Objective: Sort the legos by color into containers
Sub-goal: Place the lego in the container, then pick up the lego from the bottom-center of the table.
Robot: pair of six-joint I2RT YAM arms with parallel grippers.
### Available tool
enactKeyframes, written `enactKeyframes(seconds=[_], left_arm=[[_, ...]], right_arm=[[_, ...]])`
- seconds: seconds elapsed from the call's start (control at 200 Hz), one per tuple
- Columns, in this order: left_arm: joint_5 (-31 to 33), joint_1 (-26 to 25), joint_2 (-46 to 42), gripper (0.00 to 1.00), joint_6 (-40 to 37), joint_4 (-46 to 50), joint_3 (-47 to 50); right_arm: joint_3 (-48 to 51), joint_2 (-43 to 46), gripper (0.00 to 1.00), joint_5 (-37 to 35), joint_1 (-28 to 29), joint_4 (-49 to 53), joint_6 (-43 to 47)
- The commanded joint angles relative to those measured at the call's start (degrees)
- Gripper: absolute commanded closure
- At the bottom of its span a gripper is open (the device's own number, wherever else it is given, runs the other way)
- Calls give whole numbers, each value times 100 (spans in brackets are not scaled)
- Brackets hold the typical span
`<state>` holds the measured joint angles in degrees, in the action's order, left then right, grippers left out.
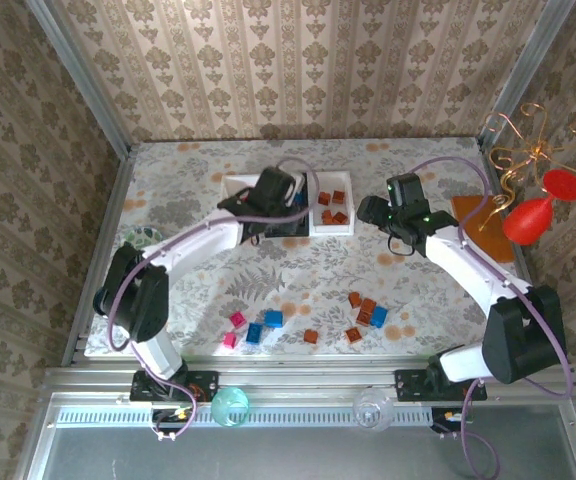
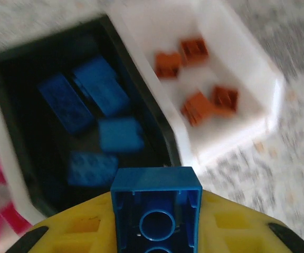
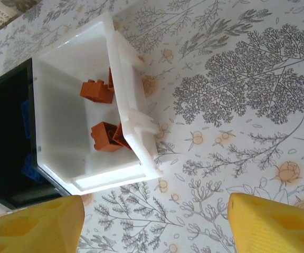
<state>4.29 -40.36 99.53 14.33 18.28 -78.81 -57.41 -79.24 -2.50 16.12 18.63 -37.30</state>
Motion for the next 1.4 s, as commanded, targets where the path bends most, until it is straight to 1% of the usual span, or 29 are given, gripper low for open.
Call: enactKeyframes(seconds=[0.0,0.15,0.22,0.27,0.4,0.475,0.565,0.67,0.795,0.915,0.925,0.94,1.115,1.2,1.29,1.395], left_arm=[[202,268,762,73,209,246,-749],[272,606,1455,74,283,554,-1429],[275,707,1660,71,312,647,-1626],[203,744,1755,65,325,663,-1732],[-21,727,1661,42,379,580,-1902],[-230,684,1413,34,449,449,-1873],[-454,574,953,27,518,225,-1679],[-648,389,282,21,601,-76,-1217],[-733,143,-657,12,677,-542,-336],[-597,-103,-1542,4,676,-762,583],[-579,-117,-1612,2,677,-773,662],[-553,-138,-1717,0,681,-785,776],[-346,-234,-2796,0,954,-919,2125],[-308,-234,-3227,0,1102,-1043,2745],[-281,-234,-3518,0,1195,-950,3160],[-262,-235,-3706,0,1281,-737,3430]], right_arm=[[175,304,27,109,133,291,108],[363,549,27,301,373,673,353],[451,657,27,296,571,864,501],[522,730,27,246,736,988,584],[705,853,27,233,1068,1183,717],[787,875,27,232,1218,1389,770],[823,782,29,242,1374,1523,868],[869,555,32,199,1576,1621,984],[883,235,37,58,1837,1652,1086],[789,-3,39,-183,2114,1778,1181],[785,-3,40,-199,2121,1789,1177],[788,-131,40,-239,2156,1805,1173],[775,-629,43,-706,2343,1857,1059],[745,-918,44,-718,2367,1783,1049],[696,-1113,49,-674,2443,1699,1049],[652,-1227,58,-667,2482,1691,1067]])
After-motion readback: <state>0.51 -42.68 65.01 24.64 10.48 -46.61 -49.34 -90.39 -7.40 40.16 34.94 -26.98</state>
